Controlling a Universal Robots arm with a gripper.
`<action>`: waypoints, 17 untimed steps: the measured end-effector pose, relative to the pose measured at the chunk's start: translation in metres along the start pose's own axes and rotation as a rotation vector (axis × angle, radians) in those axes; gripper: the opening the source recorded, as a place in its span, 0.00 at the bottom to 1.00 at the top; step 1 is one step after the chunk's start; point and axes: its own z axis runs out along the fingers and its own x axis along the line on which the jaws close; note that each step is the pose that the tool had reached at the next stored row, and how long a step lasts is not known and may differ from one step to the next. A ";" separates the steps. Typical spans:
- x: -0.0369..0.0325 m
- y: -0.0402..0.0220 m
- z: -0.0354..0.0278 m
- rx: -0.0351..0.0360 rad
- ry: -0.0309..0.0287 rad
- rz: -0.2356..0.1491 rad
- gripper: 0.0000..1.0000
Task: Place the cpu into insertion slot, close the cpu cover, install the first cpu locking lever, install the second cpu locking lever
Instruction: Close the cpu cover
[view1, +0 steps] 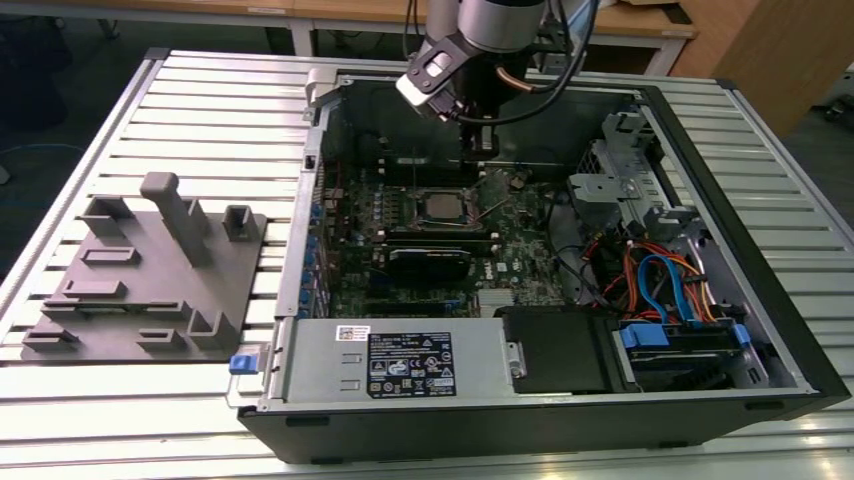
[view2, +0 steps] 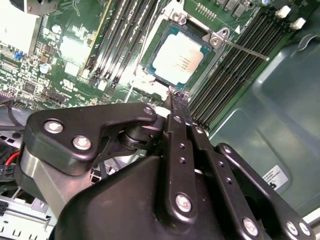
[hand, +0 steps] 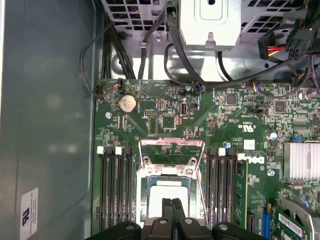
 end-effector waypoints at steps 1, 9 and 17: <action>0.0000 0.0006 0.0000 -0.0001 0.0001 0.000 0.10; 0.0000 0.0085 0.0000 0.0000 0.0000 0.000 0.10; 0.0000 0.0167 0.0000 0.0000 0.0000 0.000 0.10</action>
